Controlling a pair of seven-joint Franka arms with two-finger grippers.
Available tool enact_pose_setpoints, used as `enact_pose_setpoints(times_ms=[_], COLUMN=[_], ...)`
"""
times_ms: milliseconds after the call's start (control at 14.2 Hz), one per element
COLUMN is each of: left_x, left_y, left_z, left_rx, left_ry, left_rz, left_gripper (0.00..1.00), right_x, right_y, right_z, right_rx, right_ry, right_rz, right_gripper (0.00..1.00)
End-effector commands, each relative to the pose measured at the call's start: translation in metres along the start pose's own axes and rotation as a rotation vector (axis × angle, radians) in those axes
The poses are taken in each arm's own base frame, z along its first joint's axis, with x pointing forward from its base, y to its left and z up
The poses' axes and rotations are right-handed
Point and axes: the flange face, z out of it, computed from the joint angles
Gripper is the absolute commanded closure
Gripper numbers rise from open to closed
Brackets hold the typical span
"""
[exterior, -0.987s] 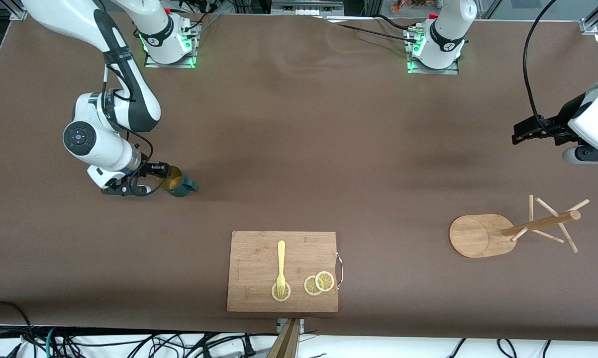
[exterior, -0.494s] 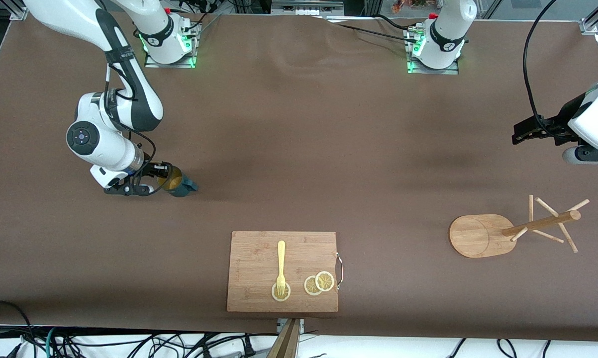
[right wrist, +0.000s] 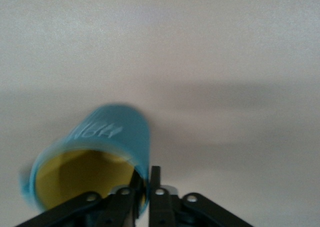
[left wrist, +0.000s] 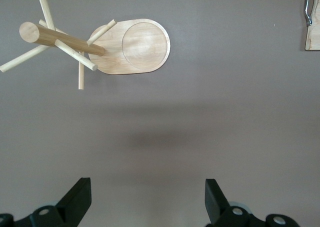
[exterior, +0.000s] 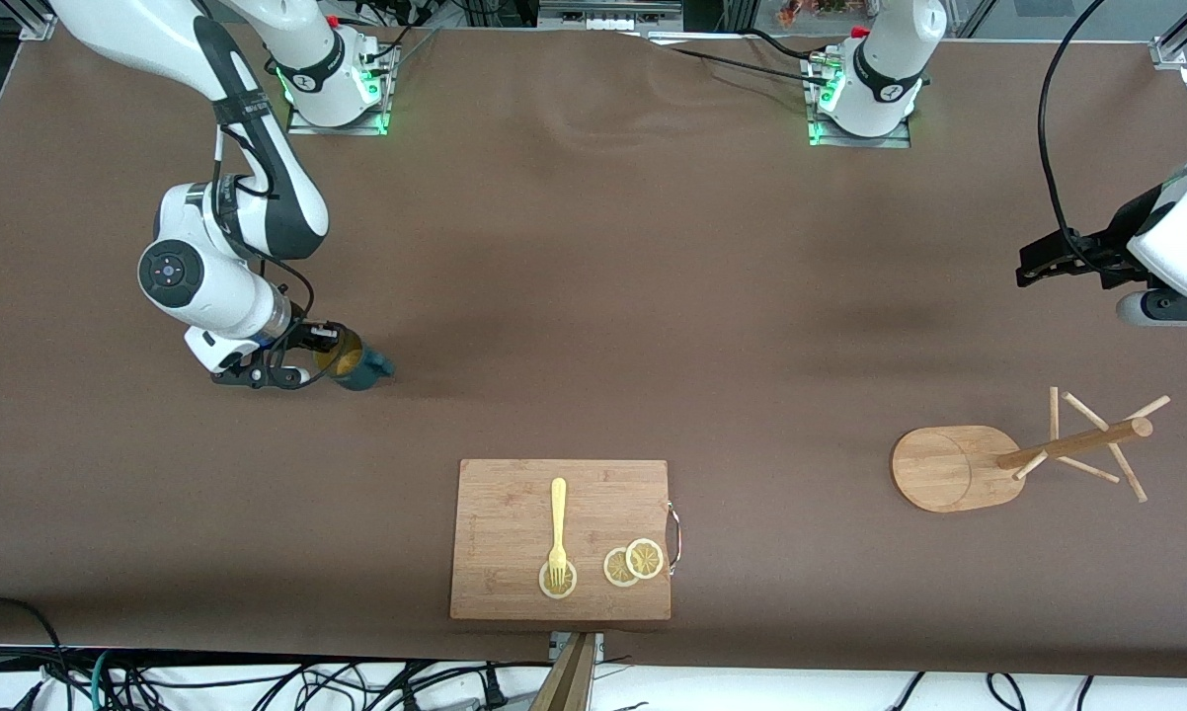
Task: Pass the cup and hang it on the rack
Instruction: 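Close the right gripper on the teal mug's rim, then carry the teal mug with the right gripper toward the table middle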
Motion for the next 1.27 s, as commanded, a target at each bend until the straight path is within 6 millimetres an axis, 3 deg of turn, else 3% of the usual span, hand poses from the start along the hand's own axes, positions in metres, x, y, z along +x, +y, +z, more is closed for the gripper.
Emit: enact_pose_setpoints(times_ms=[0, 353, 564, 776, 1199], left_x=[0.001, 0.001, 0.001, 0.001, 0.001], left_y=[0.0, 0.0, -0.001, 0.0, -0.001], left_z=[-0.005, -0.006, -0.006, -0.006, -0.006], left_rx=[-0.003, -0.003, -0.003, -0.003, -0.003], left_ry=[0.006, 0.007, 0.007, 0.007, 0.009], left_rz=[0.014, 0.014, 0.013, 0.014, 0.013], left_gripper=[0.0, 0.0, 0.0, 0.0, 0.0], right_x=[-0.004, 0.01, 0.013, 0.006, -0.021], right_y=[-0.007, -0.034, -0.074, -0.139, -0.287], right_z=[-0.009, -0.044, -0.07, -0.087, -0.088], right_rx=[-0.003, 0.008, 0.022, 0.022, 0.117], right_ry=[-0.008, 0.009, -0.004, 0.008, -0.056], right_rz=[-0.004, -0.05, -0.056, 0.003, 0.068], right_gripper=[1.0, 1.0, 1.0, 1.0, 1.0])
